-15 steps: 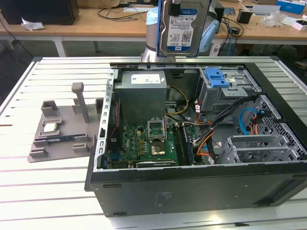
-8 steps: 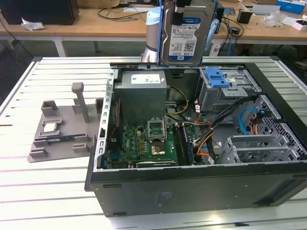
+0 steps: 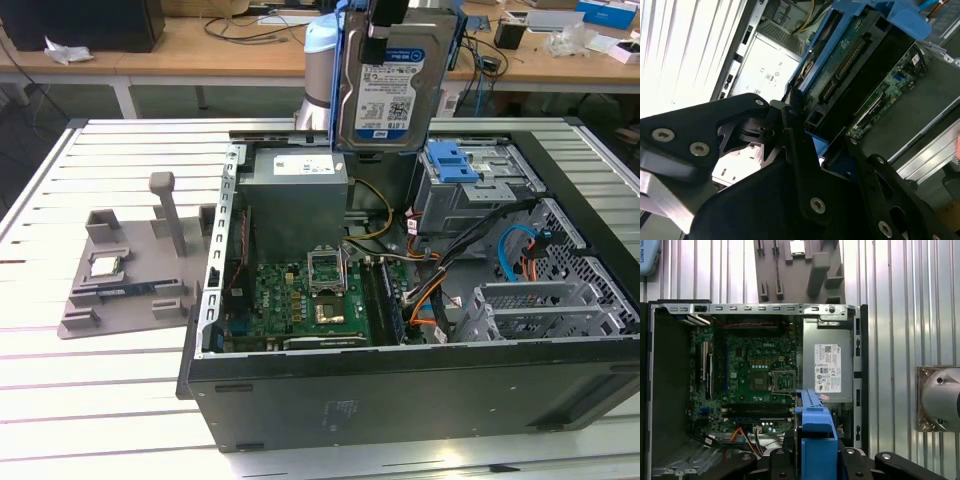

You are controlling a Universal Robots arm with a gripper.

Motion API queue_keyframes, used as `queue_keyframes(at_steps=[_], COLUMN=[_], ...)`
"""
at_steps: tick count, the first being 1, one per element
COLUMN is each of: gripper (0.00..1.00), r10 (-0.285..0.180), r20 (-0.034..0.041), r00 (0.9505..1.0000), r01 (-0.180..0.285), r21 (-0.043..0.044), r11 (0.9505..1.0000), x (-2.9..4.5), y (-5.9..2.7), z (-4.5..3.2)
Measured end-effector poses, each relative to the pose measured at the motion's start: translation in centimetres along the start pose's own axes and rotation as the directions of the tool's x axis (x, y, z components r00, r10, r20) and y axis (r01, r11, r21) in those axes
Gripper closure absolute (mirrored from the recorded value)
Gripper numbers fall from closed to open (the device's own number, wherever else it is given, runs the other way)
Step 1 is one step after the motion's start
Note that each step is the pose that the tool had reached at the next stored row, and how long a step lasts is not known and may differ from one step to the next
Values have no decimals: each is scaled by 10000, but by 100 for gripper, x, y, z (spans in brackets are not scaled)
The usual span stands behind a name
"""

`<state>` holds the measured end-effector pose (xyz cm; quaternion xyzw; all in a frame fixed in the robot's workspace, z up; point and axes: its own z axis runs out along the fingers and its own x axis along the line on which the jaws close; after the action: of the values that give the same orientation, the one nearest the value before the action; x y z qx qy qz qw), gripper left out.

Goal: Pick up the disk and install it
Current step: 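Pick up the disk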

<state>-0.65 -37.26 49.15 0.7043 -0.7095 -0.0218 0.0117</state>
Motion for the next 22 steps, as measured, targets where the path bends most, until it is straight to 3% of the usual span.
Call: queue_keyframes(at_steps=[7, 13, 22], gripper=[63, 63, 63], r10=[1, 1, 1], r20=[-1, 0, -1], r00=[10000, 10000, 10000], r01=[-1, -1, -1], r21=[0, 0, 0], r11=[10000, 10000, 10000], x=[132, 287, 436], y=[-1, -3, -4], z=[5, 13, 22])
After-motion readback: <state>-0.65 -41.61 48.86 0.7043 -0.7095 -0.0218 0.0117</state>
